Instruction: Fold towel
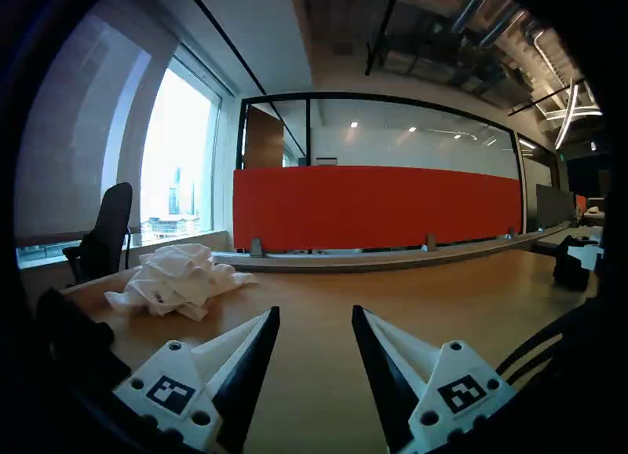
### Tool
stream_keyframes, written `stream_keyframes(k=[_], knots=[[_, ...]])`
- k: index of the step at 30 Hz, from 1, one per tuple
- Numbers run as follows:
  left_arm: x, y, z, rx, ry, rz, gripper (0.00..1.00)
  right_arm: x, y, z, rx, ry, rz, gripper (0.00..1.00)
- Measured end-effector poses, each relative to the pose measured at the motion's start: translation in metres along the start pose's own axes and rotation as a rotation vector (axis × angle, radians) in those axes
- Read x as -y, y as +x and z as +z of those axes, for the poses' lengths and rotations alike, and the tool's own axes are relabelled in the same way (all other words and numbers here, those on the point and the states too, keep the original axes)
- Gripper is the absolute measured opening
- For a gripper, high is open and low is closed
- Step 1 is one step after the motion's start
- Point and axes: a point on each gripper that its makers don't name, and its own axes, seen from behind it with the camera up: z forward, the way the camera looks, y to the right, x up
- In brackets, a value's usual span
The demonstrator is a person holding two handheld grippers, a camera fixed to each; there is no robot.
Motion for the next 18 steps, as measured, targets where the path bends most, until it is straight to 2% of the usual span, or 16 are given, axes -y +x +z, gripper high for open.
stream_keyframes(k=[18], knots=[[-0.0002,0.0022,-0.0011,0.001,0.000,0.000,0.67,0.0006,0.0008,-0.0007,0.001,-0.001,0.001,1.00]])
